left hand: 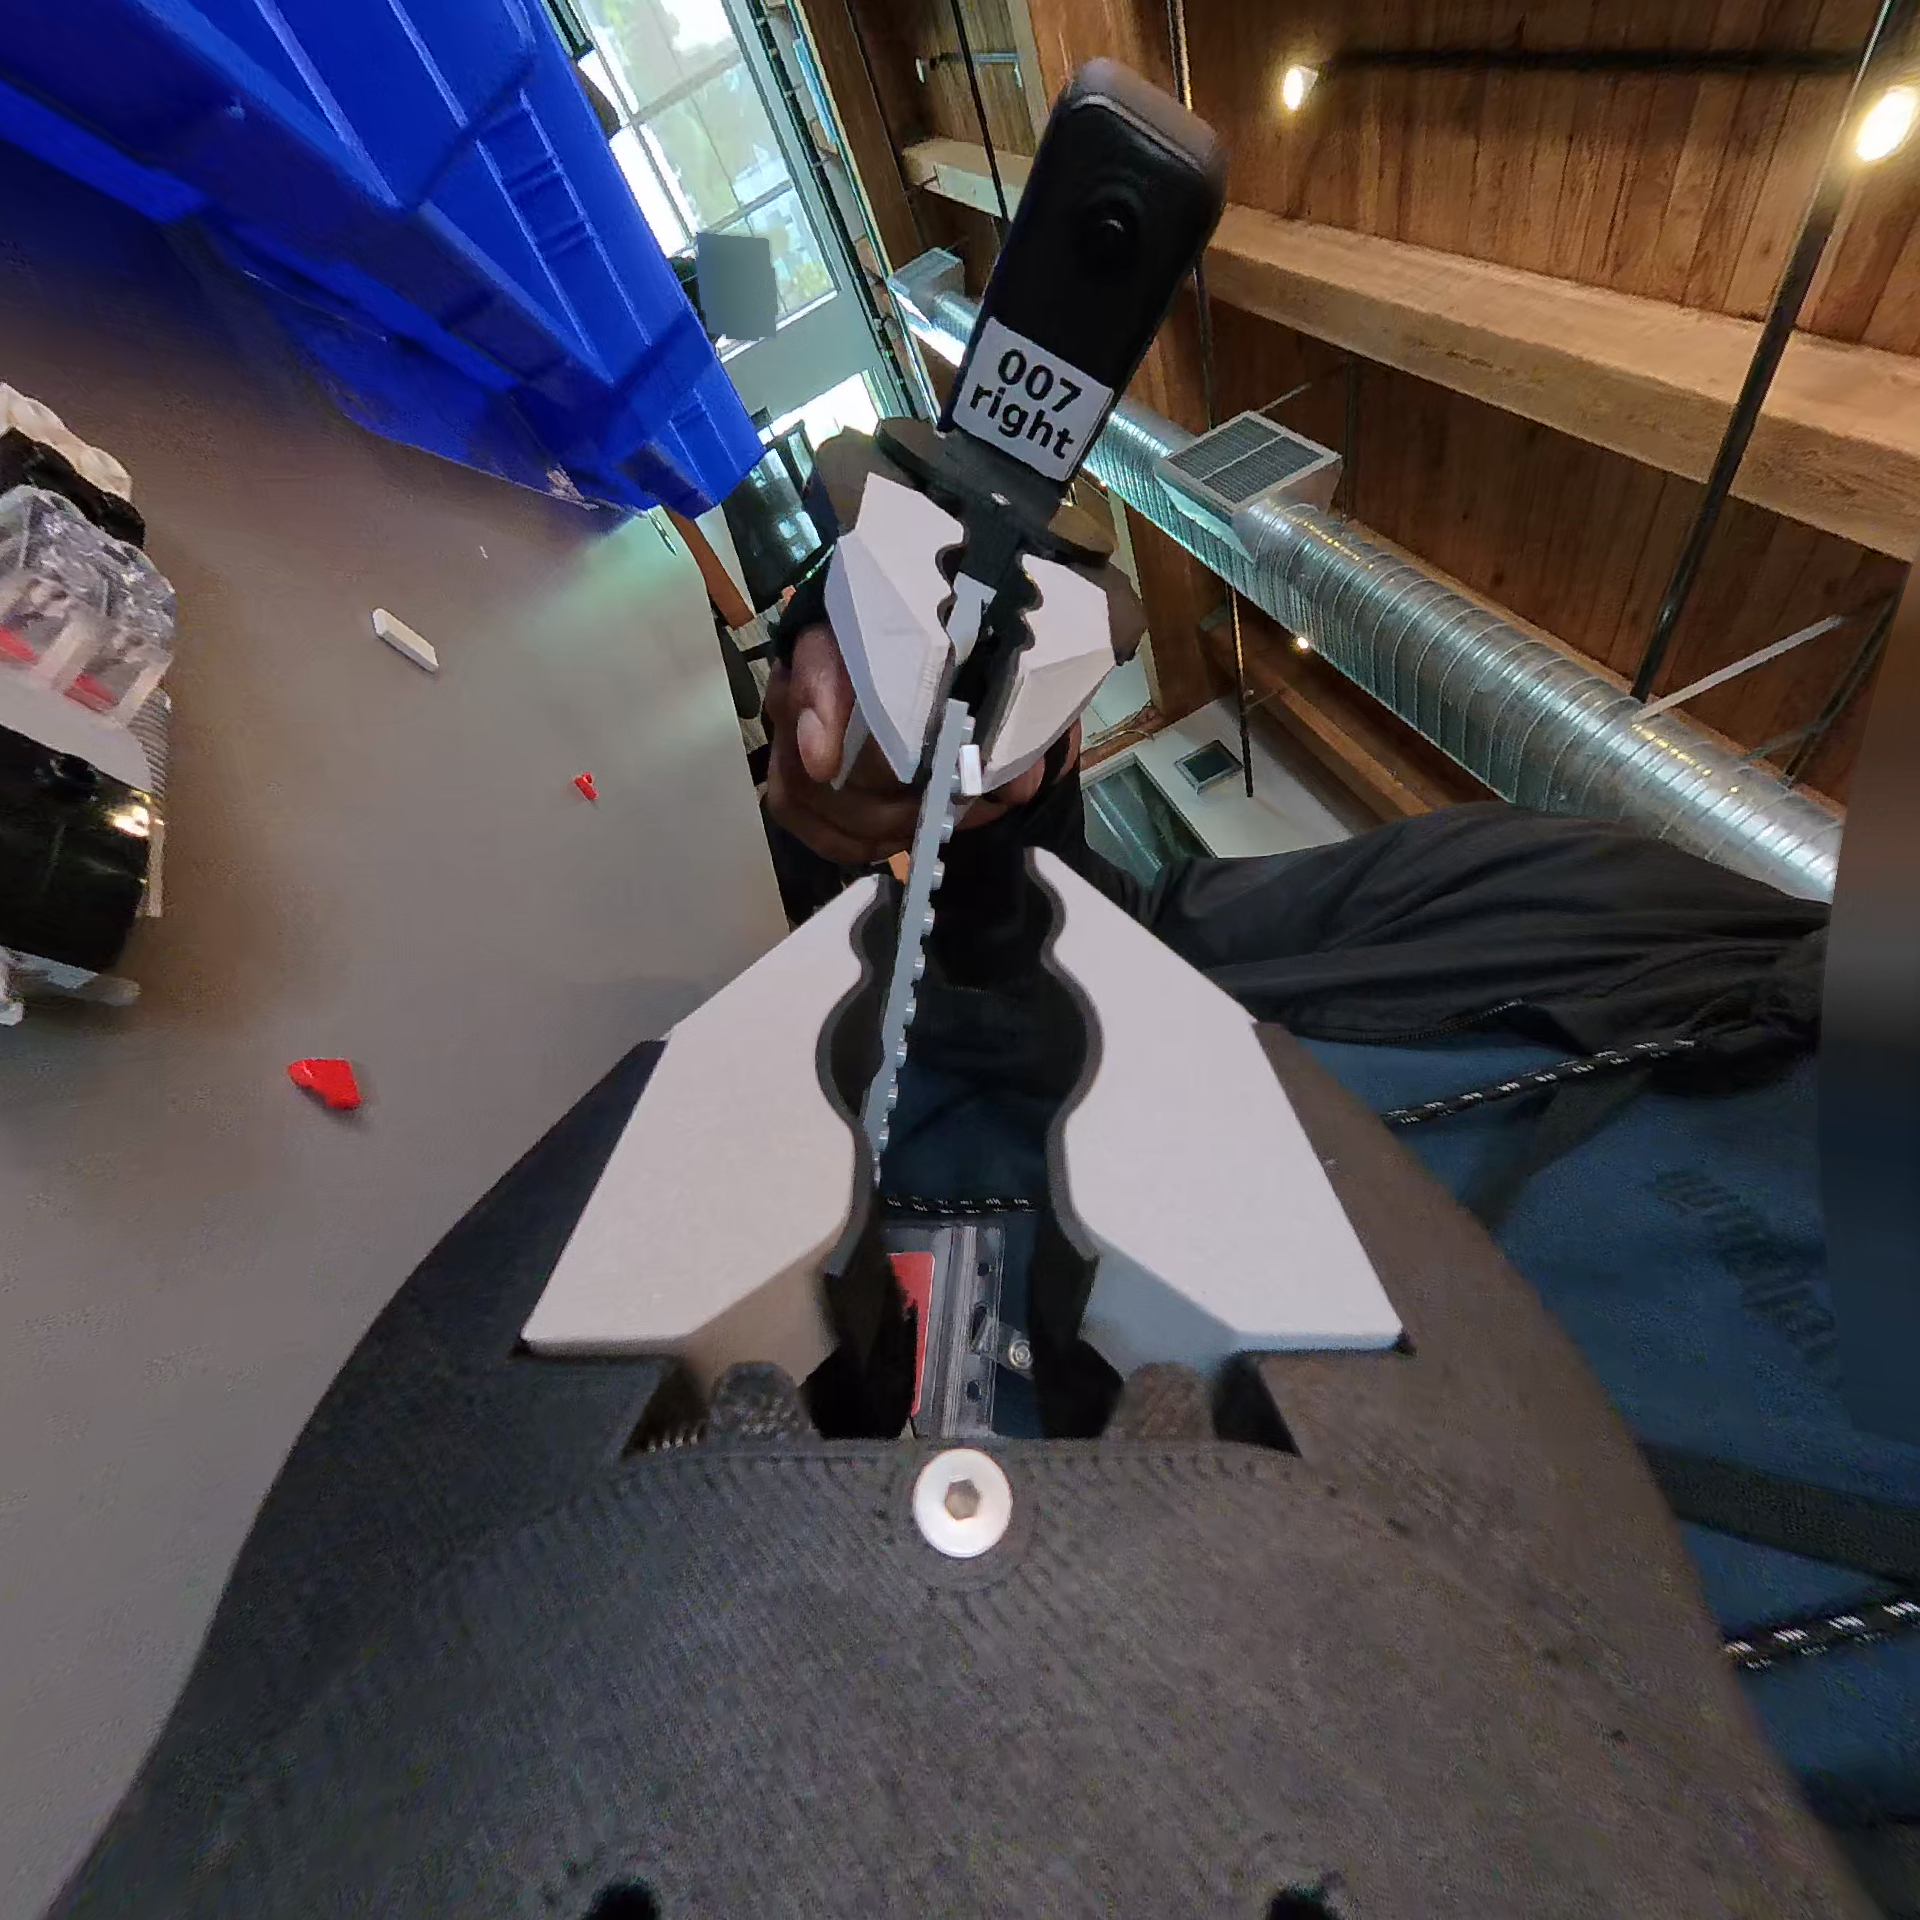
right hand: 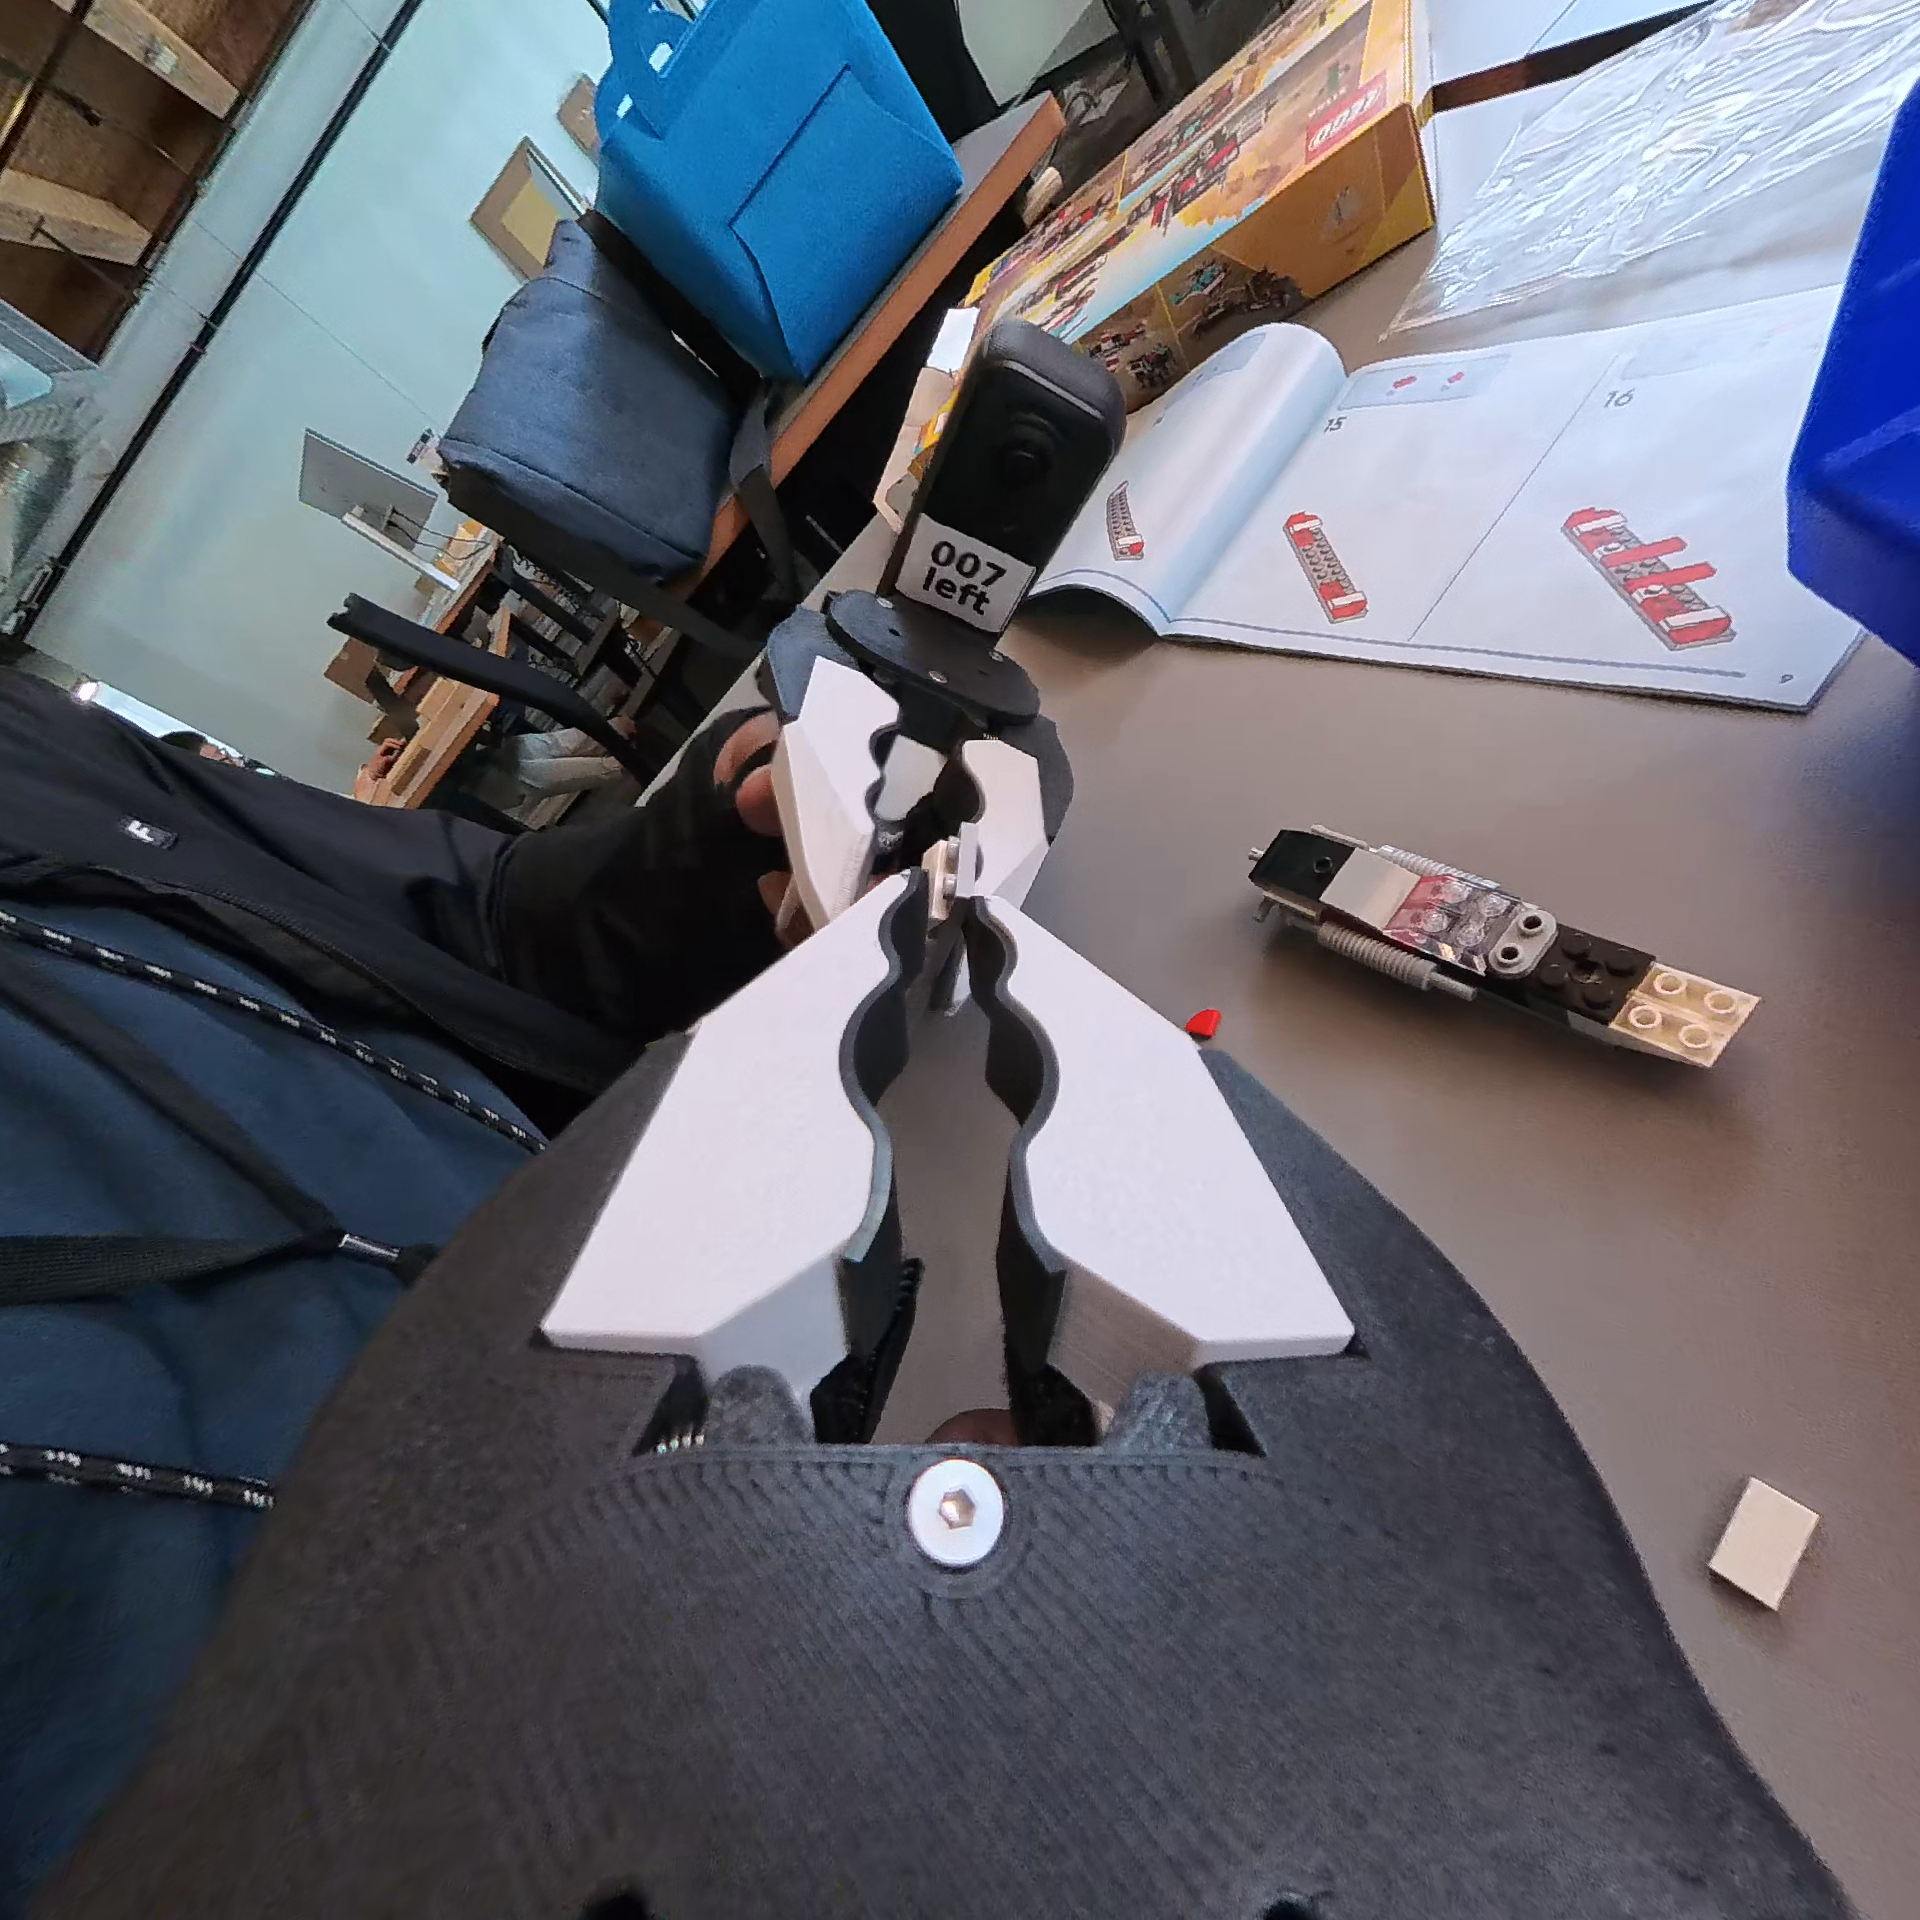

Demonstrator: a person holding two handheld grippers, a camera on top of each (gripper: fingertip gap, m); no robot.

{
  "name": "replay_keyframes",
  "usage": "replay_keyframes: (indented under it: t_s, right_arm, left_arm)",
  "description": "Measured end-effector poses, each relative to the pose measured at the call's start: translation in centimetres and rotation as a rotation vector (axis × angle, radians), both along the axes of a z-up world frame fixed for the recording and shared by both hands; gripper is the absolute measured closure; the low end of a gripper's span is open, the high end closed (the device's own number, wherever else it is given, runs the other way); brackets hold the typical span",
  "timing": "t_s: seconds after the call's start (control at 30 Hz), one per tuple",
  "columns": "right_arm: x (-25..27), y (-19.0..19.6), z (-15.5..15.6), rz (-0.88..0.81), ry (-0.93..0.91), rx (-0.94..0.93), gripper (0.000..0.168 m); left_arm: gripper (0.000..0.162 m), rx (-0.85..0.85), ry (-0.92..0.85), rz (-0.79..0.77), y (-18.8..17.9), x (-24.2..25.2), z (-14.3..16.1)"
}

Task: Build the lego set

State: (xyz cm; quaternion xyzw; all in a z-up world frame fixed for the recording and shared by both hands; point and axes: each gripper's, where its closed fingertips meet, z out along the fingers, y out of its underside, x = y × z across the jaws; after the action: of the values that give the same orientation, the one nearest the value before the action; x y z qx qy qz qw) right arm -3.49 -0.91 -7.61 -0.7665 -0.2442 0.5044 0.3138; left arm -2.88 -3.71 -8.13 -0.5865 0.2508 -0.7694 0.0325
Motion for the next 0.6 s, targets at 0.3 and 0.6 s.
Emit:
replay_keyframes:
  t_s: [0.3, 0.6]
  right_arm:
    - [-0.15, 0.03, 0.06, 0.009, -0.019, 0.03, 0.162]
    - [0.1, -0.12, -0.91, 0.026, 0.0, -0.04, 0.161]
  left_arm:
    - [0.153, -0.018, 0.013, 0.044, 0.54, 0.26, -0.19]
    - [0.155, -0.054, 0.062, 0.029, 0.17, 0.42, -0.81]
